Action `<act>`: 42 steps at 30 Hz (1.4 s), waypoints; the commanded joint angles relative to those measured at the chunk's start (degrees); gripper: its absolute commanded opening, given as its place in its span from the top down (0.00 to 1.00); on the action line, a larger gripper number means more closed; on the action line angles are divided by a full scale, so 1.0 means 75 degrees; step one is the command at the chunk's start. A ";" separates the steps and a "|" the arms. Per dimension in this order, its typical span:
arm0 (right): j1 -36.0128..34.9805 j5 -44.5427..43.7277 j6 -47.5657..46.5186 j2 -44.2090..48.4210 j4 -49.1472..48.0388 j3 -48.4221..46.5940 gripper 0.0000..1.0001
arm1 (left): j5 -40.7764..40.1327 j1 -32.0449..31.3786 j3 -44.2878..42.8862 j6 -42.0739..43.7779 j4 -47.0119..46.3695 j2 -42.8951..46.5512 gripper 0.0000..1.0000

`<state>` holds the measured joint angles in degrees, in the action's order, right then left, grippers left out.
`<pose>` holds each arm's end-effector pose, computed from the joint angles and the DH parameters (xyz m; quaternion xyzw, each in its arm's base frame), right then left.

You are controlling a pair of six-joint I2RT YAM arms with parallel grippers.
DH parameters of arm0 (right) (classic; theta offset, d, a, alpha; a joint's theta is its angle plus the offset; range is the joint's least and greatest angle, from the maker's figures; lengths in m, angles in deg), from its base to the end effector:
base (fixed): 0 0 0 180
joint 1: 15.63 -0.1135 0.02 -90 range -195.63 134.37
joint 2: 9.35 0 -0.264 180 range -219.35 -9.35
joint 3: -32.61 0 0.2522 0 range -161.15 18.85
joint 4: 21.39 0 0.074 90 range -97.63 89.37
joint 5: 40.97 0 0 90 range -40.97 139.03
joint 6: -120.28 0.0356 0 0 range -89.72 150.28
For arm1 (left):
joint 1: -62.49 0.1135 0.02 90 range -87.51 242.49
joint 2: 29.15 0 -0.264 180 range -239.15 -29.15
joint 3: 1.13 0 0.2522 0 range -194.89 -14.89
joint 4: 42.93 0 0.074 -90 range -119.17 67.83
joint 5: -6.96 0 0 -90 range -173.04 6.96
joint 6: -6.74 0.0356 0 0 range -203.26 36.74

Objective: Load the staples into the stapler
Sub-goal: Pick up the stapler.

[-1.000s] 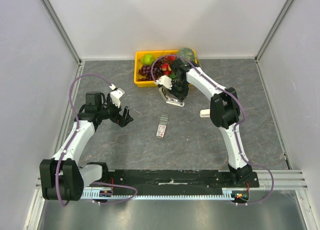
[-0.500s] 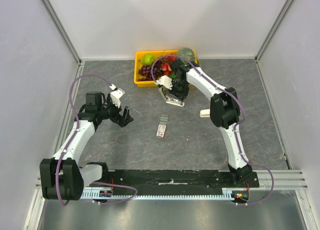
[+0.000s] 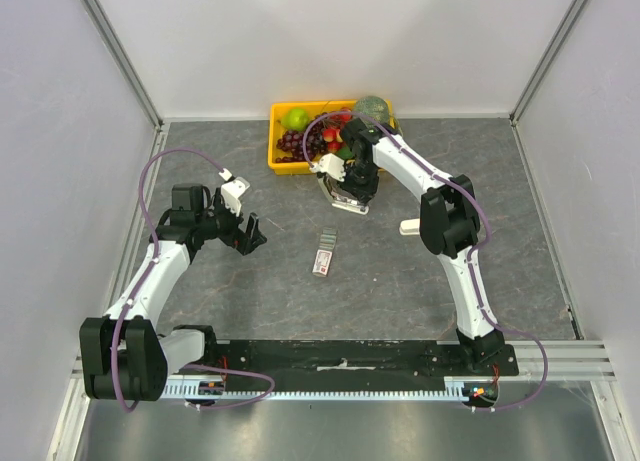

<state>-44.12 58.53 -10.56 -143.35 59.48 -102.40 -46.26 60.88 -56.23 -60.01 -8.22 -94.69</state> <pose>0.4145 0.2316 0.2004 -0.5706 0.8123 0.0725 0.0964 0.2303 -0.0278 0.2354 0.3063 0.8307 -0.2185 0.4103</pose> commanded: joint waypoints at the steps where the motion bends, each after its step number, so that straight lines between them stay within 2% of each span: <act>1: -0.0033 0.0082 -0.0133 -0.0064 0.0298 -0.0181 0.83 | 0.0276 0.0038 -0.0113 -0.0006 -0.0063 -0.0015 0.00; 42: -0.0033 0.0198 0.0289 -0.0321 0.0204 -0.0638 0.73 | 0.0253 0.0038 -0.0124 0.0006 -0.0051 -0.0039 0.01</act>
<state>-44.19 59.49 -9.27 -144.68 60.51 -104.96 -46.26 60.88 -56.23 -60.01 -8.22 -95.02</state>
